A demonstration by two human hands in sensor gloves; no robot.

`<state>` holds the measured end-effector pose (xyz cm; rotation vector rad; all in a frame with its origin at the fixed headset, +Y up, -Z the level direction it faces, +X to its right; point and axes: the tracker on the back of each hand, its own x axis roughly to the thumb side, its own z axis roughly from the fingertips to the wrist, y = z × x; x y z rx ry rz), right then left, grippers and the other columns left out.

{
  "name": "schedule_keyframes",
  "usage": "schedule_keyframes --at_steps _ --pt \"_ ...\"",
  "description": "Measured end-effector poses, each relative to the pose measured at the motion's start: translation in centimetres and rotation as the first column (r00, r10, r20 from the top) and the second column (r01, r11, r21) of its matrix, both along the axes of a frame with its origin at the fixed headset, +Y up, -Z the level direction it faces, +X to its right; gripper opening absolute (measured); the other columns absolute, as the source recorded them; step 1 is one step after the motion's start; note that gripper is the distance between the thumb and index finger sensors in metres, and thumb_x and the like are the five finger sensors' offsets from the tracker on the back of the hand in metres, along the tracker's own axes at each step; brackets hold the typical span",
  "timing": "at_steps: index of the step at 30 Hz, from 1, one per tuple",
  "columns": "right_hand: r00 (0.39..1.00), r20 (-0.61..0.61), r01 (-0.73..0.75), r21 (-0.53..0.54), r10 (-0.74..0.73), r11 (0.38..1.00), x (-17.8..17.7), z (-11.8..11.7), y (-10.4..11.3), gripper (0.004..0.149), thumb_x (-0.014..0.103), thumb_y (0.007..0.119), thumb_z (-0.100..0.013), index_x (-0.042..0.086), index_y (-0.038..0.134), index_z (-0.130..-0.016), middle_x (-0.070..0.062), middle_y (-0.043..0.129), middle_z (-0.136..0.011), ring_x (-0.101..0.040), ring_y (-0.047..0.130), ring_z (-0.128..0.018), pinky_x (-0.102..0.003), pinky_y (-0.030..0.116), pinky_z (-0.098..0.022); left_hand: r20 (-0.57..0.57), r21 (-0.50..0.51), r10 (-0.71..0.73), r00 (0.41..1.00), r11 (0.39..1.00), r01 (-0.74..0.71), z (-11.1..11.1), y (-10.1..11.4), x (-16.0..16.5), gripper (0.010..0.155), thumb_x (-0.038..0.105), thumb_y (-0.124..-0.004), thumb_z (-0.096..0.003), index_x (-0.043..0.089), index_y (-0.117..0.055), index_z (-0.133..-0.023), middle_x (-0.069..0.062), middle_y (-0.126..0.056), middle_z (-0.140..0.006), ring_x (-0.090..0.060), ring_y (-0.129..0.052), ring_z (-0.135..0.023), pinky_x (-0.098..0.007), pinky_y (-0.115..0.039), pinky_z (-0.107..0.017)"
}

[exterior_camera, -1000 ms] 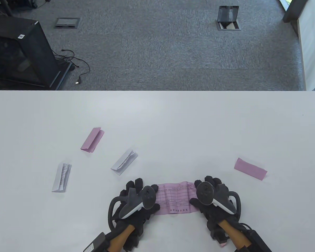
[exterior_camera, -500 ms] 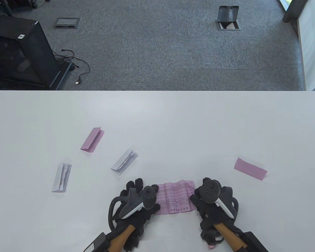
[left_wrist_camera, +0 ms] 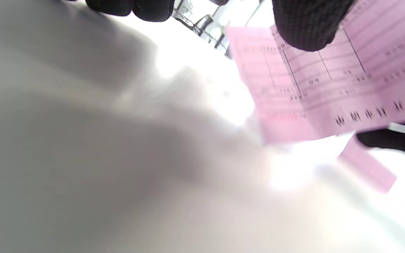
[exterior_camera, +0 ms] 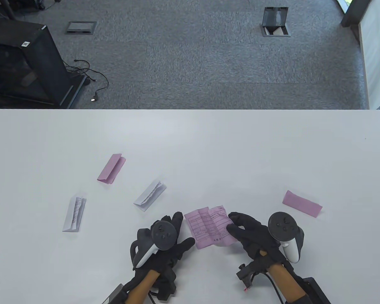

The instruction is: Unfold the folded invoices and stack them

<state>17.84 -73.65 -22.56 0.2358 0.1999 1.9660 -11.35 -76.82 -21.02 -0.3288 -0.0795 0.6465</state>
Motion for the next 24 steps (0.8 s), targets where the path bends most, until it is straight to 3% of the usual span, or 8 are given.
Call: schedule_keyframes --at_steps 4,9,11,13,14,15,17,24 --pt "0.993 -0.094 0.086 0.083 -0.078 0.993 -0.5 0.8 2.0 0.032 0.04 0.077 -0.047 0.032 0.076 -0.077 -0.014 0.07 -0.101 -0.047 0.059 -0.096 -0.071 0.044 -0.067 -0.041 -0.025 0.311 0.949 0.95 -0.313 -0.2 0.1 -1.0 0.098 0.058 -0.077 -0.048 0.019 -0.014 -0.112 -0.029 -0.027 -0.119 -0.056 -0.034 -0.104 -0.072 -0.038 -0.071" --pt "0.976 -0.124 0.194 0.11 -0.18 0.975 -0.4 1.1 3.0 0.031 0.041 0.077 -0.047 0.034 0.075 -0.077 -0.012 0.073 -0.099 -0.045 0.063 -0.095 -0.068 0.048 -0.067 -0.028 -0.049 0.598 0.801 0.8 -0.599 -0.5 -0.8 -1.7 0.101 0.056 -0.081 -0.047 0.018 -0.015 -0.112 -0.028 -0.031 -0.119 -0.055 -0.036 -0.104 -0.071 -0.04 -0.07" --pt "0.974 -0.095 0.214 0.103 -0.204 0.971 -0.2 0.9 2.6 0.031 0.041 0.077 -0.046 0.034 0.076 -0.077 -0.012 0.076 -0.096 -0.044 0.066 -0.093 -0.067 0.05 -0.067 -0.022 -0.028 0.654 0.756 0.756 -0.654 -0.5 -0.9 -1.7 0.084 0.052 -0.084 -0.0478 0.02 -0.042 -0.113 -0.025 -0.052 -0.115 -0.053 -0.05 -0.101 -0.068 -0.048 -0.07" --pt "0.976 -0.052 0.216 0.09 -0.212 0.972 0.1 0.7 2.0 0.031 0.04 0.077 -0.046 0.033 0.076 -0.077 -0.011 0.079 -0.093 -0.044 0.07 -0.09 -0.065 0.052 -0.066 -0.041 0.029 0.689 0.723 0.724 -0.689 -0.3 -0.9 -1.7 0.051 0.042 -0.085 -0.0501 0.024 -0.074 -0.097 -0.01 -0.09 -0.091 -0.036 -0.084 -0.085 -0.056 -0.071 -0.063" --pt "0.978 -0.023 0.209 0.087 -0.207 0.974 0.4 0.6 1.8 0.031 0.04 0.077 -0.047 0.032 0.076 -0.077 -0.01 0.081 -0.091 -0.043 0.072 -0.088 -0.065 0.053 -0.066 -0.052 0.064 0.72 0.692 0.694 -0.717 -0.2 -0.7 -1.5 0.042 0.039 -0.086 -0.0497 0.024 -0.082 -0.089 -0.006 -0.098 -0.08 -0.031 -0.092 -0.076 -0.052 -0.077 -0.058" --pt "0.98 -0.009 0.201 0.091 -0.201 0.975 0.6 0.5 1.7 0.032 0.04 0.077 -0.046 0.031 0.076 -0.077 -0.009 0.083 -0.088 -0.041 0.075 -0.086 -0.064 0.055 -0.065 -0.066 0.074 0.727 0.683 0.686 -0.724 -0.1 -0.6 -1.5 0.042 0.038 -0.086 -0.0494 0.024 -0.082 -0.088 -0.005 -0.099 -0.078 -0.029 -0.094 -0.073 -0.051 -0.078 -0.056" --pt "0.985 0.033 0.168 0.099 -0.172 0.981 1.1 0.2 1.4 0.032 0.04 0.077 -0.047 0.03 0.076 -0.077 -0.008 0.085 -0.085 -0.039 0.078 -0.083 -0.062 0.057 -0.065 -0.088 0.101 0.724 0.684 0.69 -0.717 0.0 -0.4 -1.5 0.041 0.038 -0.087 -0.0487 0.023 -0.083 -0.087 -0.004 -0.101 -0.074 -0.028 -0.096 -0.07 -0.049 -0.08 -0.053" --pt "0.983 0.179 0.027 0.036 -0.033 0.999 2.0 -0.3 -0.3 0.033 0.038 0.076 -0.047 0.026 0.076 -0.077 -0.005 0.09 -0.072 -0.033 0.087 -0.069 -0.058 0.063 -0.061 -0.141 0.187 0.563 0.814 0.823 -0.537 0.1 0.1 -1.8 0.041 0.036 -0.087 -0.048 0.021 -0.084 -0.086 -0.003 -0.103 -0.069 -0.026 -0.098 -0.063 -0.045 -0.083 -0.047"
